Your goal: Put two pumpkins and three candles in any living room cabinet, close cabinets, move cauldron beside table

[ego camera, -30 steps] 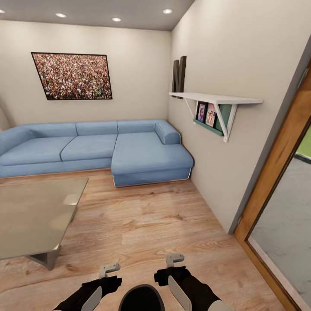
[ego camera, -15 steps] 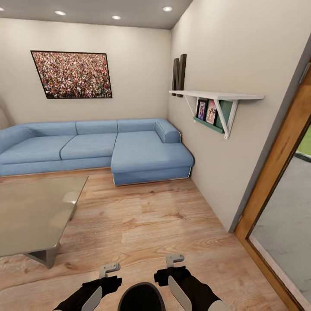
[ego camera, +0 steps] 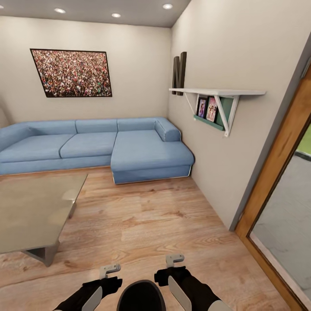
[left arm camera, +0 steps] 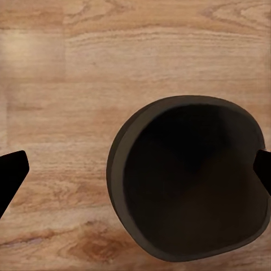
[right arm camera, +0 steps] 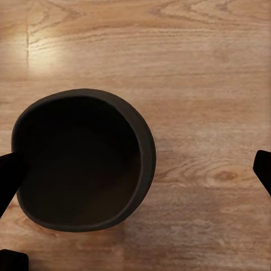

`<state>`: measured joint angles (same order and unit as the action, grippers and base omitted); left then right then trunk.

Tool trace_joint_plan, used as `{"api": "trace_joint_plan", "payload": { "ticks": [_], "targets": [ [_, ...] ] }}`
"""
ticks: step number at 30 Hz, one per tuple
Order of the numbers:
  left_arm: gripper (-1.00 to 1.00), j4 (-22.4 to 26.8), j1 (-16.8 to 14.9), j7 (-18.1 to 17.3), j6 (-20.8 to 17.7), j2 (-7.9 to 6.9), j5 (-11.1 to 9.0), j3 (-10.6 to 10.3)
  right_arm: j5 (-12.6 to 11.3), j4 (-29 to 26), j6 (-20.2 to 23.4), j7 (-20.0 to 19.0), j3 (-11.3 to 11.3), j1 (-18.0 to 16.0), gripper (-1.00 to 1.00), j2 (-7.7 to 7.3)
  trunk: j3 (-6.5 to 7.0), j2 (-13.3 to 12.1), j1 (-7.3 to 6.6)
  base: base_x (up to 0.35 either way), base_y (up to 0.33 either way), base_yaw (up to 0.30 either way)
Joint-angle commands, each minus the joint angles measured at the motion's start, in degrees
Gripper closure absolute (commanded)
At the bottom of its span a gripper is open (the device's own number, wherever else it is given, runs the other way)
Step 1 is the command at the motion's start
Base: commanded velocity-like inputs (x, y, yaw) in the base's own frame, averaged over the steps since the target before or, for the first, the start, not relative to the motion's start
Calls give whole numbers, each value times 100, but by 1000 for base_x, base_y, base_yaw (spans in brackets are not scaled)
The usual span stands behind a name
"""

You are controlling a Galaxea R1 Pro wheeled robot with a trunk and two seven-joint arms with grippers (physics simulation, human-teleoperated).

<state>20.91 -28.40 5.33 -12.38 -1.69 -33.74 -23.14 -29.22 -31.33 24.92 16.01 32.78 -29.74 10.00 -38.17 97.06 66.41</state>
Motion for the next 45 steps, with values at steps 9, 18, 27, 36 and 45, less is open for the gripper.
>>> {"api": "trace_joint_plan", "payload": {
  "ticks": [9, 18, 27, 36, 45],
  "targets": [
    [-100, 19, 1, 47, -38, -7, -58, -49, -49, -4, 19, 51, 26, -6, -100, 0, -168, 365, 198, 0, 0, 0],
    [-100, 19, 0, 47, -36, -7, -55, -50, -49, -4, 15, 51, 26, -6, -100, 0, -329, 726, 396, 0, 0, 0],
    [-100, 19, 1, 47, -26, -7, -54, -50, -49, 3, 18, 51, 26, -6, -100, 0, -491, 1087, 593, 0, 0, 0],
    [-100, 19, 1, 47, -9, -7, -54, -50, -49, 4, 19, 51, 26, -6, -100, 0, -652, 1448, 791, 0, 0, 0],
    [-100, 19, 0, 47, 9, -7, -54, -50, -49, 4, 15, 51, 26, -6, -100, 0, -814, 1809, 989, 0, 0, 0]
  ]
}}
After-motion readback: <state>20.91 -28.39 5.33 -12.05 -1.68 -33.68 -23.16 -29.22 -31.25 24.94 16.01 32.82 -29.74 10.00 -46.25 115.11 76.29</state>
